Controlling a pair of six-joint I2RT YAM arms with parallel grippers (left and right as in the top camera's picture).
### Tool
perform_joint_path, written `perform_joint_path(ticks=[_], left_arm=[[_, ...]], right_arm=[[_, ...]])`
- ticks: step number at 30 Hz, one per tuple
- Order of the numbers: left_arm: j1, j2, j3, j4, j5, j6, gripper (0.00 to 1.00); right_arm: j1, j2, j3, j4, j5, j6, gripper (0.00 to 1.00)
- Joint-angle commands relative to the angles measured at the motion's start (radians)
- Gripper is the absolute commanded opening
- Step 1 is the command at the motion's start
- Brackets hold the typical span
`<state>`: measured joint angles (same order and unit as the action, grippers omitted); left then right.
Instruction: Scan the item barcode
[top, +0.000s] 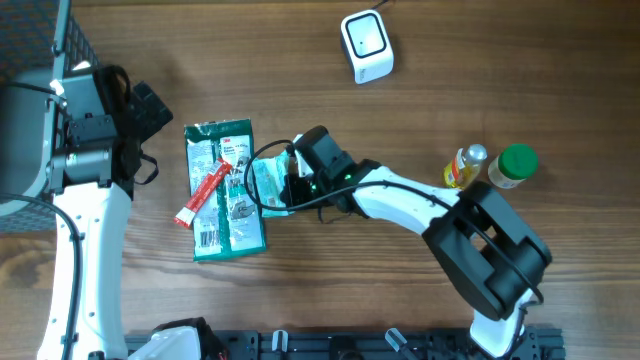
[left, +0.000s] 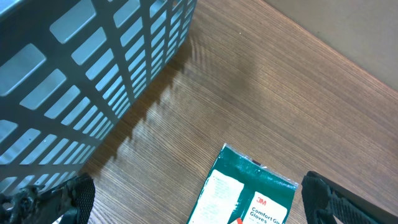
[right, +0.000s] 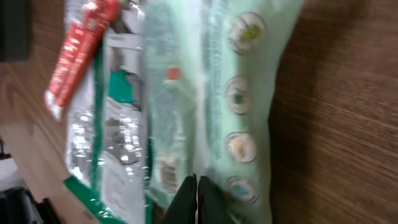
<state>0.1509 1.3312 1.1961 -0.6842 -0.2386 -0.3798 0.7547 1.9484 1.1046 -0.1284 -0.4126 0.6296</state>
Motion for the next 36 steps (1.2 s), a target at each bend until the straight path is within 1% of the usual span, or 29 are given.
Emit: perform_joint_path(ticks=[1,4,8,9,11,14,17,21,24,26,34,36], left_arm=[[0.004,-0.001,0.003,0.003,-0.005,0.009,1.0],[0.004,-0.001,0.004,0.003,-0.005,0.009,1.0],[0.004,-0.001,0.003,0.003,-0.005,0.009,1.0],[0.004,-0.001,0.003,0.003,-0.005,0.009,1.0],[0.004,-0.001,0.004,0.003,-0.005,0.009,1.0],[0.004,-0.001,0.004,0.003,-0.005,0.009,1.0],[0.004,-0.001,0.003,0.003,-0.005,0.009,1.0],[0.004,-0.001,0.003,0.003,-0.005,0.009,1.0],[0.004,-0.001,0.003,0.003,-0.005,0.009,1.0],[0.004,-0.001,0.003,0.003,-0.005,0.009,1.0],[0.004,-0.001,0.003,0.003,-0.005,0.009,1.0],[0.004,-0.001,0.004,0.003,-0.005,0.009,1.0]], right_arm=[[0.005,-0.142,0.036,0.019,0.033,-0.056,0.05],[0.005,-0.176,0.036,0.024,0.095,-0.06,0.1],[0.009,-0.15,0.032,0.043,0.141,-0.053,0.11],[0.014,-0.137,0.032,0.054,0.159,-0.058,0.14],[0.024,-0.11,0.032,0.079,0.197,-0.095,0.26],[0.037,-0.057,0.032,0.127,0.24,-0.125,0.31],[0.041,0.002,0.032,0.201,0.24,-0.133,0.44],[0.039,0.053,0.032,0.281,0.241,-0.142,0.46],[0.038,0.055,0.032,0.309,0.262,-0.201,0.46],[0.038,0.054,0.033,0.315,0.288,-0.216,0.46],[0.038,0.055,0.032,0.195,0.311,-0.212,0.46],[0.038,0.055,0.032,0.157,0.342,-0.212,0.46]])
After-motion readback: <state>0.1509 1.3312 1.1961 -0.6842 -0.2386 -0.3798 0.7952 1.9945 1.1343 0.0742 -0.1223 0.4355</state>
